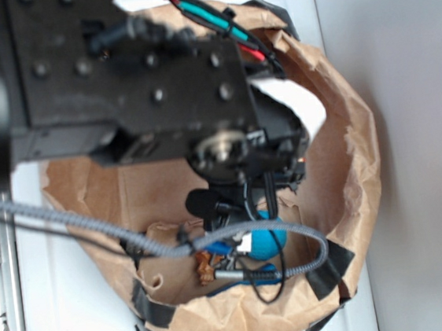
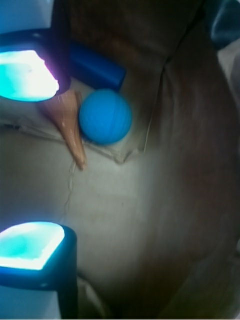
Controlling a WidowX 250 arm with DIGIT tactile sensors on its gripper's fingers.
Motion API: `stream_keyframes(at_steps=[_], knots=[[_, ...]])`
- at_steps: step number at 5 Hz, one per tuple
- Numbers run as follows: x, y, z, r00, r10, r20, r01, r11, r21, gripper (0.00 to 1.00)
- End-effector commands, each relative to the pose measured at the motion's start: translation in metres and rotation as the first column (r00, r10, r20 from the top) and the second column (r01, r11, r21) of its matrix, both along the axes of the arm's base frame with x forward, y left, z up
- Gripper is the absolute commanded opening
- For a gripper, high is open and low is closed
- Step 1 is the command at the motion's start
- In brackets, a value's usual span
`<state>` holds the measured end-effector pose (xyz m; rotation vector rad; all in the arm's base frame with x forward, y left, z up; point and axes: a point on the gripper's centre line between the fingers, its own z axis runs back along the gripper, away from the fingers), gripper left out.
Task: Grab the blue ball.
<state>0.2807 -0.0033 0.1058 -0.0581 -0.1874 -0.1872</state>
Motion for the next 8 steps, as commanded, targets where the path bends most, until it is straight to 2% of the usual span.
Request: stream_keyframes(at_steps=[1, 2, 3, 4, 5, 6, 8], knots=[[0.019, -0.028, -0.022, 0.988, -0.149, -0.032, 0.147, 0.987, -0.061, 1.0], [0.022, -0.036, -0.039, 0.978, -0.206, -0.015, 0.204, 0.975, -0.091, 1.0], [0.032, -0.036, -0.068, 0.988, -0.155, -0.014, 0.155, 0.988, -0.006, 1.0], [0.032, -0.034, -0.08, 0.991, -0.133, -0.02, 0.133, 0.991, 0.008, 0.0], [0.025, -0.036, -0.076, 0.993, -0.114, 0.001, 0.114, 0.993, 0.026, 0.0], [0.011, -0.036, -0.051, 0.993, -0.106, 0.046, 0.107, 0.994, -0.006, 0.0], [-0.01, -0.022, 0.004, 0.99, -0.088, 0.107, 0.1, 0.989, -0.113, 0.0]])
